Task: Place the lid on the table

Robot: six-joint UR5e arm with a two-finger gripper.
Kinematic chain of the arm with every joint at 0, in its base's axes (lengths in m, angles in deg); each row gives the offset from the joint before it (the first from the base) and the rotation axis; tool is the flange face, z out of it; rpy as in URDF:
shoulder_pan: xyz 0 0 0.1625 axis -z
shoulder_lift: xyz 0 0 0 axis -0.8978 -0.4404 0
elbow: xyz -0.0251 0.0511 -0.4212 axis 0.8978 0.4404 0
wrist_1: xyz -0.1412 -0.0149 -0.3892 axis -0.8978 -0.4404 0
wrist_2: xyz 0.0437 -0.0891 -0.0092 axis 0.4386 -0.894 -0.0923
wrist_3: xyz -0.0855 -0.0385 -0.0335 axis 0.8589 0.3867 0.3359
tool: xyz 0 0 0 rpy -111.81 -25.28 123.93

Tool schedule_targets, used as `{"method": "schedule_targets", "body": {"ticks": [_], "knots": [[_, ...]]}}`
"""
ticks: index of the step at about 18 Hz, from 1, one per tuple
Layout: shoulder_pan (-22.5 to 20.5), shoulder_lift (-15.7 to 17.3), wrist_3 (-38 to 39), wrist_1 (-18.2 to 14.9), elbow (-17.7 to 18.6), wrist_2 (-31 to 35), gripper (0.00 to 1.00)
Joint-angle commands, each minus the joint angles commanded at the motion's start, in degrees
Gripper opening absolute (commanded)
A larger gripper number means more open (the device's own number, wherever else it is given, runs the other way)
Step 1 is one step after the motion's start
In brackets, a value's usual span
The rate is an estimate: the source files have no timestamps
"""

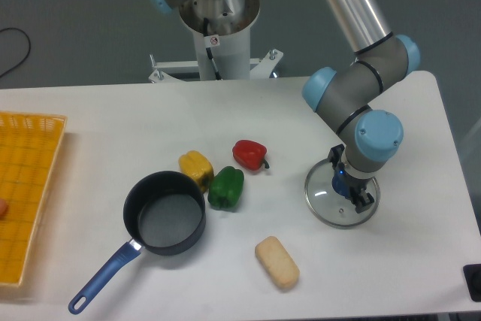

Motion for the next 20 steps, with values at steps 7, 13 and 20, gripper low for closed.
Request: {"method": "schedule_targets", "body": {"ticks": [7, 13, 20], "knots": [[0.0, -0.1, 0.0, 0.1, 0.2, 0.0, 0.65], [0.0, -0.1, -0.1, 0.1, 0.1, 0.0, 0.84], [0.2, 1.8, -0.3, 0.1, 0.0, 0.1, 1.0]]}}
